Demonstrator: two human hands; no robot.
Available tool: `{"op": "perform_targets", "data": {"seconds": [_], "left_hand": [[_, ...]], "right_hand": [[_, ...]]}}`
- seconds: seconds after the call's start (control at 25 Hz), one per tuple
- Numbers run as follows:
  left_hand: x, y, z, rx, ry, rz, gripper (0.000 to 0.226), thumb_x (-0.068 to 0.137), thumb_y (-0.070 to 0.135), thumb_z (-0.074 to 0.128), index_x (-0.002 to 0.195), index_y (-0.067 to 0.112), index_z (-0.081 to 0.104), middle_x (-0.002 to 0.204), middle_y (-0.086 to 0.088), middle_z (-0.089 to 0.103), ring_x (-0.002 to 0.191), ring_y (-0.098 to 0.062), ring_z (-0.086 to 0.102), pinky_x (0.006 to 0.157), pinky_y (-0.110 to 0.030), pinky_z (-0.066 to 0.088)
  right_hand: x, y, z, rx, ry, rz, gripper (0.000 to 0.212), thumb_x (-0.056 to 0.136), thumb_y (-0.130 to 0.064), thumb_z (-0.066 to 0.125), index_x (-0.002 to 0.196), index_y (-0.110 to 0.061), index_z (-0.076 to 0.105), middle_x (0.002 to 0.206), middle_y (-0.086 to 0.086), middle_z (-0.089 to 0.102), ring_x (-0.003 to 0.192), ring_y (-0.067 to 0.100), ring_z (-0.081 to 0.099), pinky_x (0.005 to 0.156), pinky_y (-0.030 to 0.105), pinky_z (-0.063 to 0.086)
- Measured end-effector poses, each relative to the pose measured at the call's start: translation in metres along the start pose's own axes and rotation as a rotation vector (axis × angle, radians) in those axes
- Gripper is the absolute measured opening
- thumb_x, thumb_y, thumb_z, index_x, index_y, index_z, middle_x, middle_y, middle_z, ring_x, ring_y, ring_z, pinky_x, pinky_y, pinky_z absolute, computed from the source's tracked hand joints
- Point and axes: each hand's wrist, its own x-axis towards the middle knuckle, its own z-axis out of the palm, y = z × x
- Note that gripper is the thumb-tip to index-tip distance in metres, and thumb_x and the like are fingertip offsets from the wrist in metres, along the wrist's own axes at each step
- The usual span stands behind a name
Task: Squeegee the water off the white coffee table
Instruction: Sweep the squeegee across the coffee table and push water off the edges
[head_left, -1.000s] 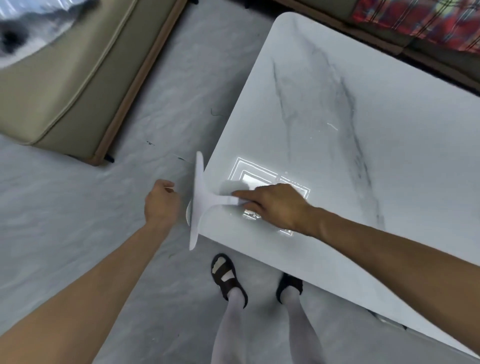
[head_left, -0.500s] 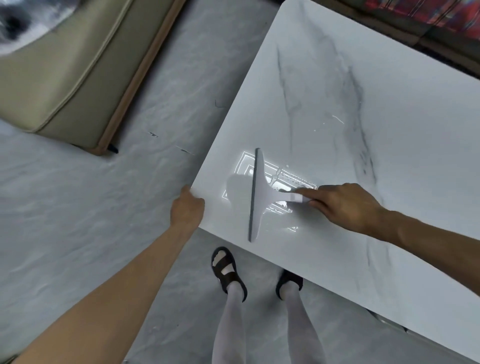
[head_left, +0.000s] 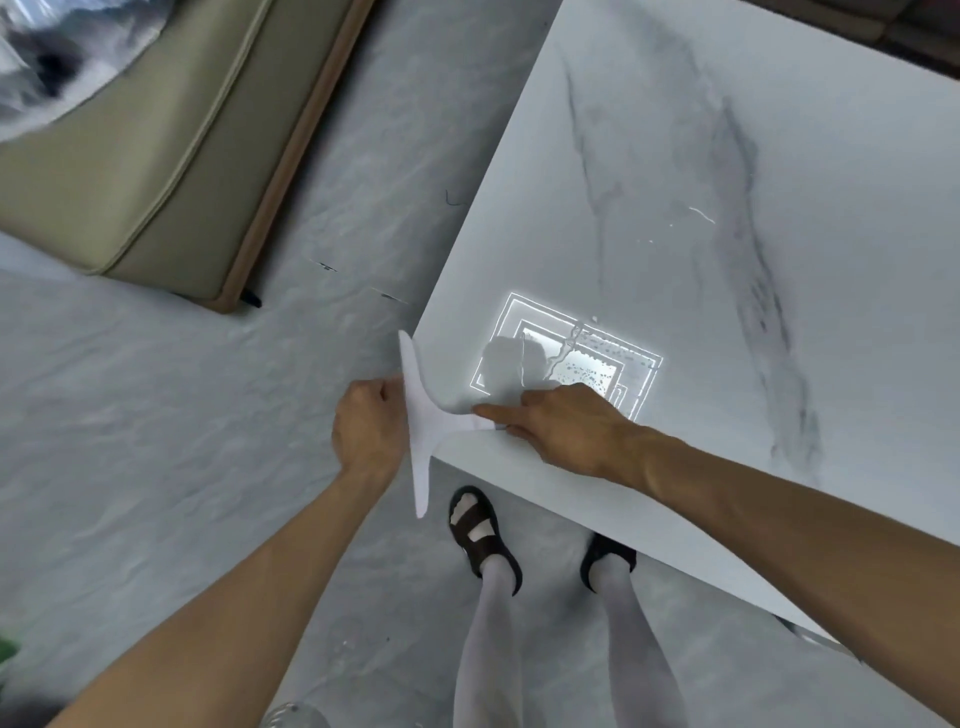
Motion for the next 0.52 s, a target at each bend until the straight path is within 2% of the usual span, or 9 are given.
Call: {"op": "perform_targets", "data": {"seconds": [0.08,0.16,0.24,0.28,0.36,0.44,0.52], "left_hand": [[-0.010,0.013,0.009,-0.046,-0.019,0.052,0.039,0.100,0.030,0.042,0.081,0.005,0.065,0.079,-0.005,0.065,0.069,-0.020,0.057,0.065,-0.029,0.041],[-0.021,0.027,0.022,-0.010,-0.091,0.133,0.023,0.098,0.020,0.046,0.111,0.009,0.061,0.112,-0.009,0.065,0.100,-0.024,0.060,0.083,-0.033,0.047],[-0.031,0.039,0.036,0.118,-0.236,0.229,0.044,0.095,0.013,0.048,0.138,0.009,0.042,0.143,-0.013,0.046,0.130,-0.027,0.045,0.107,-0.037,0.040],[-0.036,0.045,0.041,0.164,-0.270,0.262,0.053,0.094,0.012,0.048,0.145,0.009,0.032,0.153,-0.015,0.031,0.139,-0.028,0.035,0.114,-0.039,0.033],[-0.046,0.056,0.049,0.191,-0.276,0.302,0.062,0.094,0.012,0.048,0.150,0.010,0.022,0.160,-0.017,0.012,0.145,-0.029,0.022,0.118,-0.041,0.026],[-0.052,0.063,0.053,0.190,-0.311,0.319,0.063,0.094,0.010,0.047,0.150,0.010,0.019,0.160,-0.017,0.011,0.146,-0.029,0.020,0.119,-0.040,0.024],[-0.056,0.065,0.052,0.195,-0.344,0.303,0.064,0.094,0.009,0.046,0.151,0.009,0.017,0.160,-0.016,0.015,0.147,-0.027,0.020,0.120,-0.038,0.023]], "right_hand": [[-0.035,0.031,-0.007,0.030,0.028,0.043,0.060,0.095,-0.026,0.035,0.140,-0.060,0.015,0.117,-0.008,0.060,0.102,0.024,0.060,0.073,0.032,0.048],[-0.076,0.059,-0.018,0.061,0.064,0.117,0.054,0.095,-0.037,0.026,0.138,-0.066,0.011,0.124,-0.016,0.059,0.105,0.017,0.061,0.070,0.028,0.047],[-0.119,0.085,-0.026,0.077,0.089,0.219,0.047,0.095,-0.046,0.020,0.136,-0.068,0.012,0.118,-0.021,0.062,0.095,0.013,0.064,0.064,0.024,0.041],[-0.138,0.097,-0.029,0.058,0.085,0.278,0.047,0.095,-0.046,0.022,0.136,-0.067,0.014,0.111,-0.021,0.064,0.089,0.014,0.065,0.062,0.024,0.039],[-0.173,0.114,-0.035,-0.015,0.059,0.402,0.045,0.096,-0.045,0.025,0.137,-0.064,0.022,0.097,-0.020,0.062,0.083,0.015,0.064,0.063,0.026,0.041],[-0.201,0.119,-0.040,-0.033,0.074,0.491,0.045,0.095,-0.049,0.022,0.138,-0.057,0.034,0.086,-0.024,0.054,0.082,0.016,0.063,0.064,0.028,0.042],[-0.207,0.110,-0.042,0.012,0.128,0.497,0.046,0.093,-0.052,0.020,0.135,-0.055,0.038,0.092,-0.023,0.060,0.086,0.015,0.063,0.065,0.025,0.035]]}}
